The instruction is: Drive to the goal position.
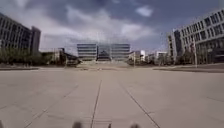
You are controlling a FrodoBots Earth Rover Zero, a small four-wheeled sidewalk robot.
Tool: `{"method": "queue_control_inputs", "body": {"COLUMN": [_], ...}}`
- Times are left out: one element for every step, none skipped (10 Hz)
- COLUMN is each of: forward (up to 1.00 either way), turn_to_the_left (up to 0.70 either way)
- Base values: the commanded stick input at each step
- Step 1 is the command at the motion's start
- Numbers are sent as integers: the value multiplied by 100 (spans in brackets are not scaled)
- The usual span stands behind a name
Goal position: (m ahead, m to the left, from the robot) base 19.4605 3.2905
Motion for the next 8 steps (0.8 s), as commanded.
{"method": "queue_control_inputs", "body": {"forward": [70,70,70,70,70,70,70,70], "turn_to_the_left": [-8,-19,-17,-10,-3,-1,-3,-8]}}
